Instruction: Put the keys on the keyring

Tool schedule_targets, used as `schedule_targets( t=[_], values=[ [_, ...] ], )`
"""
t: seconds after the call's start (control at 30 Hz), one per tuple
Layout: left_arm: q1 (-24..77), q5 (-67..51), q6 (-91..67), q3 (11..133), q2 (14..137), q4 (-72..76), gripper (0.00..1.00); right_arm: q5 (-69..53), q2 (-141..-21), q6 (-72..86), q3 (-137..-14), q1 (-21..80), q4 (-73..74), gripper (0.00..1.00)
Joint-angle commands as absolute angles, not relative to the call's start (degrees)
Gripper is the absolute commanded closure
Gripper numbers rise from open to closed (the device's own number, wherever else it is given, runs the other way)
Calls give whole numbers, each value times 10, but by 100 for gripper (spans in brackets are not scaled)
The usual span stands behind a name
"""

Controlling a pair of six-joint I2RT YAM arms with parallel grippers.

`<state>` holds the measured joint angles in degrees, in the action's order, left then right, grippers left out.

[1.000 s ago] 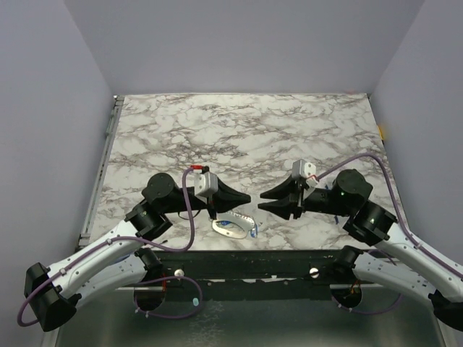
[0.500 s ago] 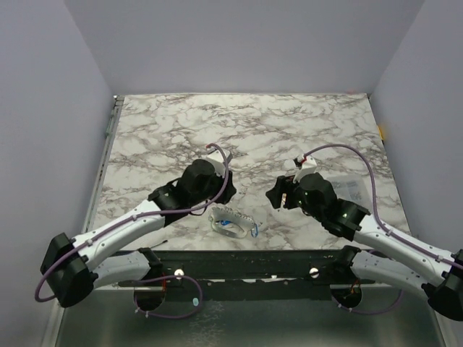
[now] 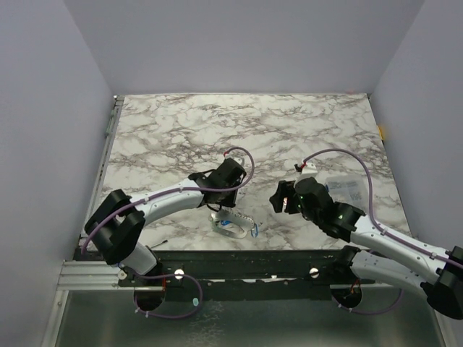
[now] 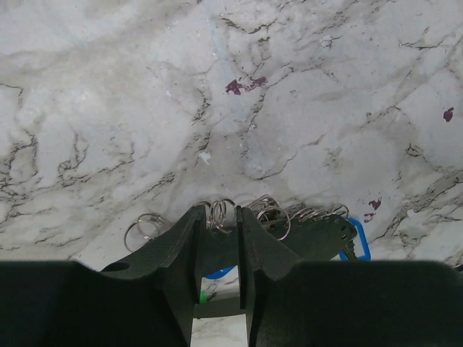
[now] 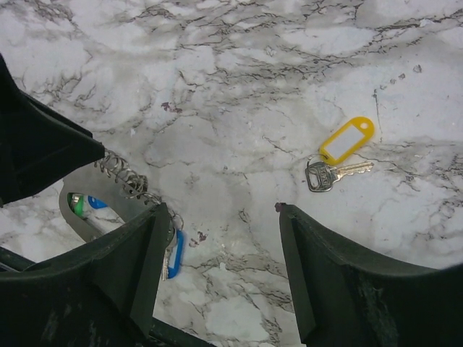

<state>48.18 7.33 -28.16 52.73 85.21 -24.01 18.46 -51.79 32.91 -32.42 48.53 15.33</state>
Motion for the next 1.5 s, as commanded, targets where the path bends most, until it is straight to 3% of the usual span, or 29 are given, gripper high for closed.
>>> schedule_targets(
  t=[0.0, 0.7, 1.07, 1.47],
  values=[
    [501, 89, -296, 568, 889, -266, 72, 176, -498, 315, -309, 484, 147, 30],
    [521, 86, -295, 635, 978, -349, 65, 147, -483, 267, -303, 484, 133, 30],
    [563, 159, -318, 689, 996, -421, 58, 139, -468, 268, -295, 484, 129, 30],
    [563, 206, -315, 702, 1042, -431, 63, 122, -455, 269, -293, 484, 130, 30]
  ],
)
